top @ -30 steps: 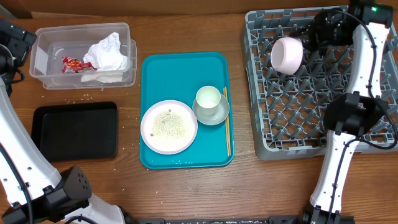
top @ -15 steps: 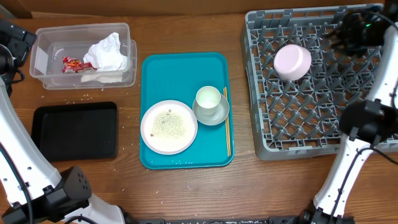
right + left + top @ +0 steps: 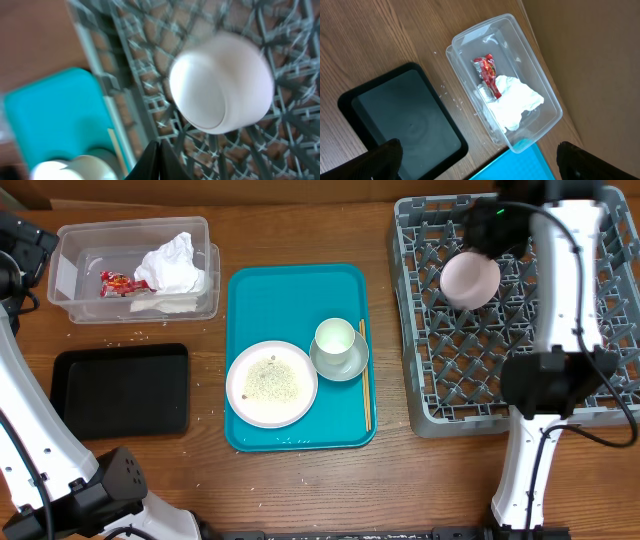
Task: Sort waste into correct bins and load items into the dishwasher
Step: 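Open the right gripper and move it back over the teal tray, then lower the right gripper into the white cup and grasp it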
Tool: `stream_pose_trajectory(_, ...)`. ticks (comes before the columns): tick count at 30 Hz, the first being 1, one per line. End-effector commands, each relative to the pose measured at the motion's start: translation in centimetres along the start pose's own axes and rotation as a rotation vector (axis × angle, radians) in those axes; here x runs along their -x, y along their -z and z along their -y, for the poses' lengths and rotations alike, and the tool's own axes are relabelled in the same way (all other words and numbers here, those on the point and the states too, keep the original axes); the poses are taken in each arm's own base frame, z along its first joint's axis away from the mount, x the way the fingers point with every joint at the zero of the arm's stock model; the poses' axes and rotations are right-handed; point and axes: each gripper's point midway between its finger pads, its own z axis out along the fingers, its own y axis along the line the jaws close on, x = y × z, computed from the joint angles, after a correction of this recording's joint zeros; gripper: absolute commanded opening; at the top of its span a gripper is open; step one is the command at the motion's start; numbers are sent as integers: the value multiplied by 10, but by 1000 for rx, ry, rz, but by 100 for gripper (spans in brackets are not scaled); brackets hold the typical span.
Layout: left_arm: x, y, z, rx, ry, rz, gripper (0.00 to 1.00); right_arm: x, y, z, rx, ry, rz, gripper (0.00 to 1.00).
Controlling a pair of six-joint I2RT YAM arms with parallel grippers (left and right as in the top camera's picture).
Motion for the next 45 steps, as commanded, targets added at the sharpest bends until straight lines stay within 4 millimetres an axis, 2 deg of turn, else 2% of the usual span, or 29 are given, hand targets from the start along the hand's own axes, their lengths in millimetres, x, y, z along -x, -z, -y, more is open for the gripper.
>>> stream_pose_trajectory(1,1,-3,-1,12,-16,4,100,-9,-31,31,-154,-21,-58,4)
stream_pose_trajectory(6,1,-3,-1,12,-16,4,100,-24,-57,49,-222,-33,-130,4)
stream_pose_trajectory(9,1,-3,-1,12,-16,4,100,-17,-55,60,-288,-25,-98,4)
stream_pose_trajectory(15,1,-3,-1,12,-16,4,100,-5,-53,68,-329,-24,-45,4)
stream_pose_trajectory(18,1,-3,-1,12,-16,4,100,0,-44,69,-344,-23,-16,4)
stream_pose_trajectory(21,1,-3,-1,12,-16,4,100,3,-26,64,-334,-47,12,4)
stream_pose_trajectory(24,1,-3,-1,12,-16,4,100,4,-1,44,-247,-39,41,4)
stream_pose_trajectory(26,1,-3,-1,12,-16,4,100,4,22,16,-122,-18,71,4)
stream_pose_trajectory(27,1,-3,-1,12,-16,4,100,2,33,-5,-22,25,75,5)
stream_pose_trajectory(29,1,-3,-1,12,-16,4,100,-11,59,-51,203,117,71,12)
stream_pose_trajectory(30,1,-3,-1,12,-16,4,100,-16,67,-64,260,137,68,16)
stream_pose_trajectory(32,1,-3,-1,12,-16,4,100,-31,84,-92,372,183,51,35)
stream_pose_trajectory(34,1,-3,-1,12,-16,4,100,-44,91,-111,402,225,44,54)
stream_pose_trajectory(36,1,-3,-1,12,-16,4,100,-56,92,-128,414,265,32,77)
stream_pose_trajectory(37,1,-3,-1,12,-16,4,100,-63,91,-137,418,288,24,83)
stream_pose_trajectory(41,1,-3,-1,12,-16,4,100,-96,88,-175,428,386,-12,88)
stream_pose_trajectory(45,1,-3,-1,12,-16,4,100,-122,84,-197,307,462,31,95)
